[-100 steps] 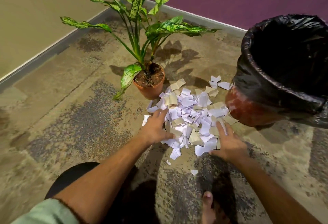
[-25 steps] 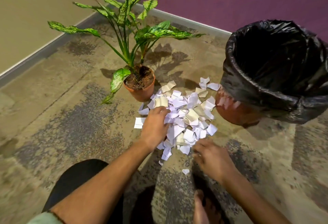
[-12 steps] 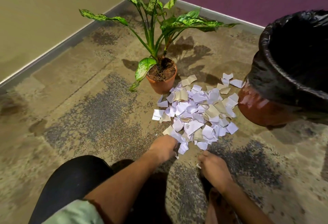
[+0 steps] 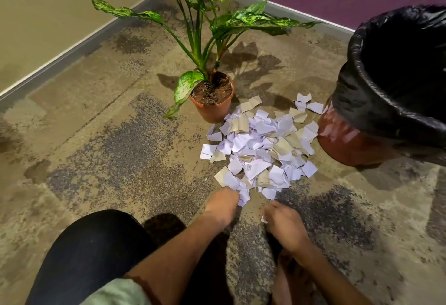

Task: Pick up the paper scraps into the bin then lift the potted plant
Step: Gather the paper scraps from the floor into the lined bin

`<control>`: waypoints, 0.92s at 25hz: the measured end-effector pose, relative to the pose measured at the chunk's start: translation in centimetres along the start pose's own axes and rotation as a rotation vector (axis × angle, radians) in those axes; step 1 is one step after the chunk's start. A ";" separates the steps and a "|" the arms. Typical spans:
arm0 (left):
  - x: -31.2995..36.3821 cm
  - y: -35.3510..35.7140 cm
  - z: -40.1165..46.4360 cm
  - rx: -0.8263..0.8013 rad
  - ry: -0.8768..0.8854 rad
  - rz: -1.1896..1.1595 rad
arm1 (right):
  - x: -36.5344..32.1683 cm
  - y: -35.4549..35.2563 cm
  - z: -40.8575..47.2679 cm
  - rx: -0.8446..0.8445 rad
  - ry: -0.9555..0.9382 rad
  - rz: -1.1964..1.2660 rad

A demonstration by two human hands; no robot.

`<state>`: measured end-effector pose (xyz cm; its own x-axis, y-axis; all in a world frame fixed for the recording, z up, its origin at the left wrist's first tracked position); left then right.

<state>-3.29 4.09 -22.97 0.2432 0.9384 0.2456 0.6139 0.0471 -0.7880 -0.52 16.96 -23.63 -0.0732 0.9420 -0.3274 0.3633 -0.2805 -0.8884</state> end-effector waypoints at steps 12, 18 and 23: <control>2.3 -1.8 0.5 0.185 0.059 -0.274 | 3.1 -4.6 4.3 0.136 0.258 0.031; 3.6 -1.3 0.8 0.098 0.079 -0.131 | 3.0 -4.7 4.6 0.248 0.181 0.178; 3.1 -1.7 0.7 0.078 0.026 -0.194 | 3.3 -7.6 3.7 0.353 0.168 0.200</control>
<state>-4.13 7.21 -21.26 0.1458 0.9003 0.4102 0.5914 0.2530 -0.7656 -6.98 21.48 -19.14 0.1291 0.8715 -0.4730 0.0133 -0.4785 -0.8780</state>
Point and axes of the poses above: each hand's wrist, its own z-axis towards the middle knuckle, its own y-axis out of the palm, x = y × z, the point moved 10 cm from there along z, towards the middle knuckle, and after that the axes turned 7 degrees about y, right-handed, at the moved point
